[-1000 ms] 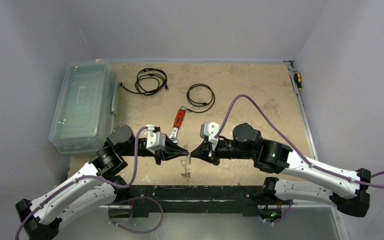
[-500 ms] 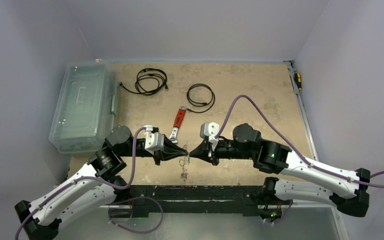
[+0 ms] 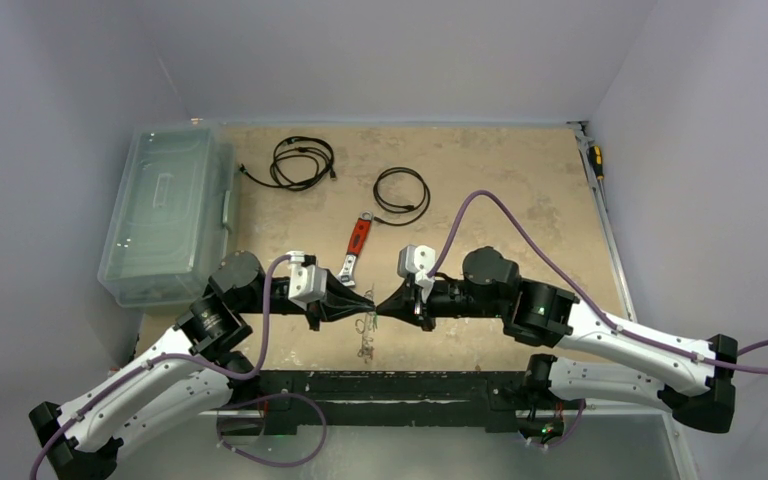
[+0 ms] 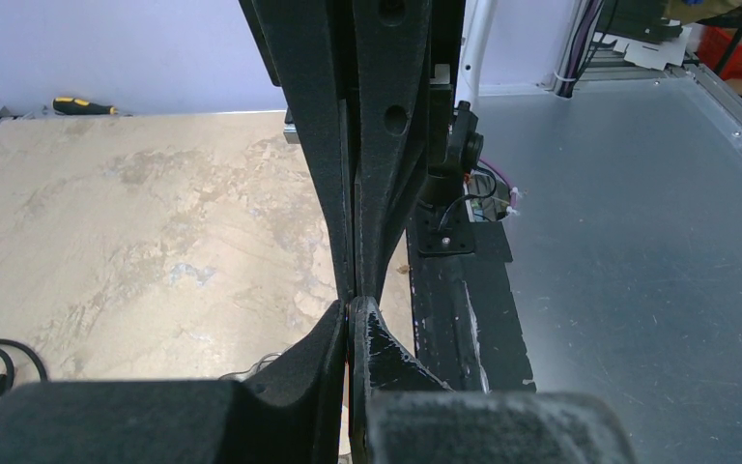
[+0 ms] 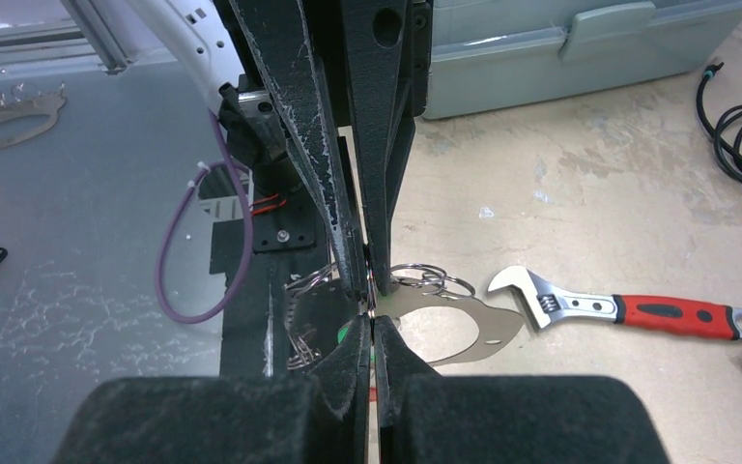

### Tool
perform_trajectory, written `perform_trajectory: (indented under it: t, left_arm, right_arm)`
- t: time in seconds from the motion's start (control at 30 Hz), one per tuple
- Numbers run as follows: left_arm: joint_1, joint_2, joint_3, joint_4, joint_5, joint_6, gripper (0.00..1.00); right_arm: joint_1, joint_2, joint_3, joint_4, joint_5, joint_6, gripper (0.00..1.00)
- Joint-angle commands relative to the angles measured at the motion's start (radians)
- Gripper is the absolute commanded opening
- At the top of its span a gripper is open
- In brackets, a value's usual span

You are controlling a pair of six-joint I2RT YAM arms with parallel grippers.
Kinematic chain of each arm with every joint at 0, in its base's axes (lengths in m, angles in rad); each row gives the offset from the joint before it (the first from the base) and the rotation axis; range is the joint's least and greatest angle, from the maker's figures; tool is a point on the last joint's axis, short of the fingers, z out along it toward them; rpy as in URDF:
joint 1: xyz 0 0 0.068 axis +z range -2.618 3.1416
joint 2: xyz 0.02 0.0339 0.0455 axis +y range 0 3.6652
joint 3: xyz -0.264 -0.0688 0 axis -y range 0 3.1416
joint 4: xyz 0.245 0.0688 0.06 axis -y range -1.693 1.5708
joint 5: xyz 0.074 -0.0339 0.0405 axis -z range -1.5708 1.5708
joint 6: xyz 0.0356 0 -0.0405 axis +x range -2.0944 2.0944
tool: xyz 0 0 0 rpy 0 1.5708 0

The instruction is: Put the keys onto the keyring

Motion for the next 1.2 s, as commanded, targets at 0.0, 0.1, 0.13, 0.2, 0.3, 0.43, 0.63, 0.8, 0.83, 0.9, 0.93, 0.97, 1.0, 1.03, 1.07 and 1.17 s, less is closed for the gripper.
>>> perform_trajectory:
  t: [0.0, 0.1, 0.13, 0.2, 0.3, 0.43, 0.63, 0.8, 0.83, 0.9, 0.93, 0.97, 1.0, 1.03, 1.07, 1.17]
  left_arm:
    - [-0.001, -0.006, 0.033, 0.049, -0.022, 0.01, 0.0]
    - [0.0, -0.006, 0.035, 0.047, -0.028, 0.01, 0.0]
    - [-0.001, -0.006, 0.035, 0.046, -0.031, 0.01, 0.0]
    - [0.001, -0.006, 0.035, 0.045, -0.037, 0.01, 0.0]
    - [0.001, -0.006, 0.035, 0.043, -0.044, 0.01, 0.0]
    - [0.004, -0.009, 0.035, 0.044, -0.048, 0.01, 0.0]
    - [0.008, -0.012, 0.035, 0.051, -0.041, 0.01, 0.0]
    - [0.009, -0.018, 0.033, 0.058, -0.036, 0.01, 0.0]
    - [0.009, -0.02, 0.033, 0.058, -0.036, 0.01, 0.0]
    - [0.009, -0.021, 0.033, 0.058, -0.037, 0.01, 0.0]
    - [0.009, -0.023, 0.032, 0.059, -0.036, 0.01, 0.0]
    - [0.011, -0.025, 0.032, 0.06, -0.036, 0.01, 0.0]
    - [0.011, -0.027, 0.032, 0.061, -0.037, 0.009, 0.0]
    - [0.011, -0.03, 0.032, 0.062, -0.038, 0.009, 0.0]
    - [0.011, -0.032, 0.032, 0.062, -0.037, 0.009, 0.0]
    - [0.011, -0.036, 0.03, 0.065, -0.037, 0.009, 0.0]
  right_arm:
    - [0.005, 0.002, -0.01, 0.09, -0.044, -0.002, 0.0]
    - [0.005, 0.0, -0.014, 0.096, -0.057, -0.003, 0.0]
    - [0.005, 0.0, -0.015, 0.098, -0.06, -0.002, 0.0]
    - [0.005, -0.001, -0.018, 0.099, -0.063, -0.001, 0.01]
    - [0.005, -0.009, -0.026, 0.1, -0.058, -0.002, 0.16]
    - [0.005, -0.049, -0.052, 0.117, -0.025, -0.002, 0.33]
    - [0.005, -0.095, -0.093, 0.186, 0.018, -0.003, 0.38]
    - [0.005, -0.086, -0.105, 0.236, 0.03, -0.001, 0.39]
    - [0.005, -0.08, -0.104, 0.241, 0.029, 0.0, 0.39]
    - [0.005, -0.065, -0.099, 0.242, 0.026, -0.004, 0.4]
    - [0.005, -0.06, -0.099, 0.245, 0.022, -0.002, 0.4]
    - [0.005, -0.055, -0.099, 0.25, 0.02, -0.002, 0.4]
    - [0.005, -0.053, -0.1, 0.253, 0.019, -0.001, 0.41]
    - [0.005, -0.051, -0.102, 0.258, 0.019, 0.001, 0.41]
    - [0.005, -0.049, -0.107, 0.265, 0.02, 0.005, 0.41]
    - [0.005, -0.044, -0.117, 0.28, 0.026, 0.01, 0.41]
